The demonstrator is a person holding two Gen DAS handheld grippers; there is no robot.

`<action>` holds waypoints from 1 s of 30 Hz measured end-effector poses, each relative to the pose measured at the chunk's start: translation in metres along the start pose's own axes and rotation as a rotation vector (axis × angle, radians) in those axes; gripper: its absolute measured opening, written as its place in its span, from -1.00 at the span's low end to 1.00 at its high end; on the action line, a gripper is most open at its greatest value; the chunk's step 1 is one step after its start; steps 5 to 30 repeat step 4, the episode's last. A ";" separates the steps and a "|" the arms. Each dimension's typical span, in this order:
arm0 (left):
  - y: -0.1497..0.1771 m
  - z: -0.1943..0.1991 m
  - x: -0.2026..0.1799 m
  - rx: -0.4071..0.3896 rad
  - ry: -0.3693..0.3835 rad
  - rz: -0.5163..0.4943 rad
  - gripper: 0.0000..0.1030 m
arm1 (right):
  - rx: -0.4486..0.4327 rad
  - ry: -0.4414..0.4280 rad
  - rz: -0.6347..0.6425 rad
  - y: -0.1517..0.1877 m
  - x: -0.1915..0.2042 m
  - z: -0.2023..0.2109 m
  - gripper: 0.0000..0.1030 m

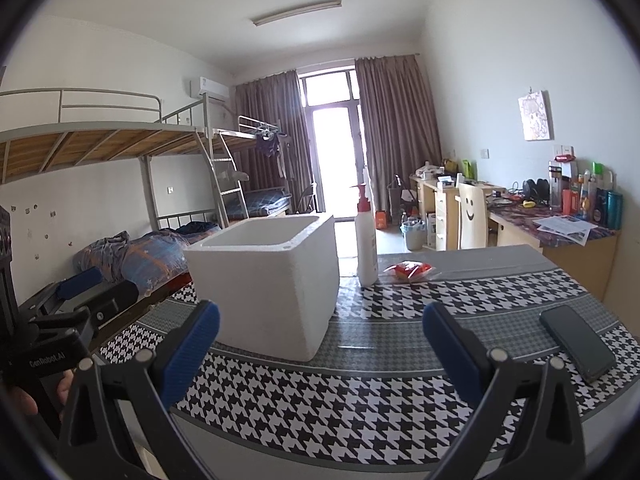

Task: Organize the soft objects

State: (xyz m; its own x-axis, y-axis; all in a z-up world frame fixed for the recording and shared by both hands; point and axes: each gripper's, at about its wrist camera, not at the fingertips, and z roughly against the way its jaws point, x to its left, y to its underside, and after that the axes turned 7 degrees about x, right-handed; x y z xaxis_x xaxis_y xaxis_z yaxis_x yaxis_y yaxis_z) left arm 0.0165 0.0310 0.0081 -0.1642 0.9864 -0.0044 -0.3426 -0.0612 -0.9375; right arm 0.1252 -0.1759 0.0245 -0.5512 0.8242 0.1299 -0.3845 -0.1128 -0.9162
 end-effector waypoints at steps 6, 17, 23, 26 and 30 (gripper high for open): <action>0.001 0.000 0.000 0.001 0.006 -0.003 0.98 | 0.000 0.000 -0.003 0.000 0.000 0.000 0.99; 0.001 0.000 0.000 0.001 0.006 -0.003 0.98 | 0.000 0.000 -0.003 0.000 0.000 0.000 0.99; 0.001 0.000 0.000 0.001 0.006 -0.003 0.98 | 0.000 0.000 -0.003 0.000 0.000 0.000 0.99; 0.001 0.000 0.000 0.001 0.006 -0.003 0.98 | 0.000 0.000 -0.003 0.000 0.000 0.000 0.99; 0.001 0.000 0.000 0.001 0.006 -0.003 0.98 | 0.000 0.000 -0.003 0.000 0.000 0.000 0.99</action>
